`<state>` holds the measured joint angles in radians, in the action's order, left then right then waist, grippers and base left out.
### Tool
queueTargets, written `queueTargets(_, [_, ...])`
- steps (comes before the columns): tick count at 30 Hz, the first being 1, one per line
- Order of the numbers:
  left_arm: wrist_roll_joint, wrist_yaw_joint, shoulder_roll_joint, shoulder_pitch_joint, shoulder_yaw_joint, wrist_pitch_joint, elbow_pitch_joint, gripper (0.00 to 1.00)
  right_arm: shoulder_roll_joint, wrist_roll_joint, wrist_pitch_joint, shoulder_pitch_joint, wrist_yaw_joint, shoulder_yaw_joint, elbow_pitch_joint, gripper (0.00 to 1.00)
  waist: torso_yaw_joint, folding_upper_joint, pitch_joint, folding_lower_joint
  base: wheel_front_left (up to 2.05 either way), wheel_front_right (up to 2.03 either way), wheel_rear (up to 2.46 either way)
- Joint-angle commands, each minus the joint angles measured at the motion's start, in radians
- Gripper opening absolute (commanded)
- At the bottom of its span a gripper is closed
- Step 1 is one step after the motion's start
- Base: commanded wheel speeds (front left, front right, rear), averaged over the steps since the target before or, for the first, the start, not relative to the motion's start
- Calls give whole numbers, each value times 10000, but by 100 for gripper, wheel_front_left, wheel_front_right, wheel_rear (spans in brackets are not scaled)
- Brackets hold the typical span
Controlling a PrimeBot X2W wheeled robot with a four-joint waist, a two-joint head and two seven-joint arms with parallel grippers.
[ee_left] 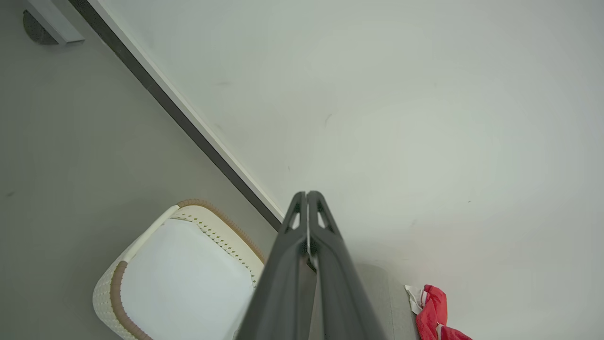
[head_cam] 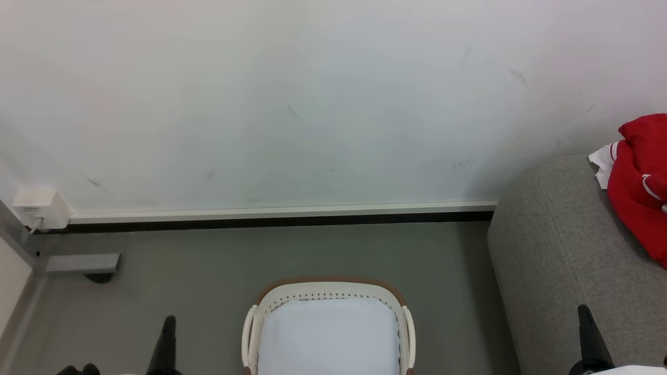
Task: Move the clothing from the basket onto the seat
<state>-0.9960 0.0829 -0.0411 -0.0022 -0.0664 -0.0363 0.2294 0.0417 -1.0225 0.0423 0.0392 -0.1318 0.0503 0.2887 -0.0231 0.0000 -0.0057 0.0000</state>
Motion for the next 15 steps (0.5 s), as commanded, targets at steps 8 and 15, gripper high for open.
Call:
queueTargets(8, [-1164, 128, -89, -344, -134, 263, -24, 0, 113, -1107, -290, 302, 10, 150, -197, 0, 29, 0, 11, 0, 0, 0, 0])
queueTargets(15, [-1913, 181, -94, -455, -184, 457, -4, 0, 118, -1809, -479, 351, 11, 223, -233, 0, 53, 0, 20, 0, 0, 0, 0])
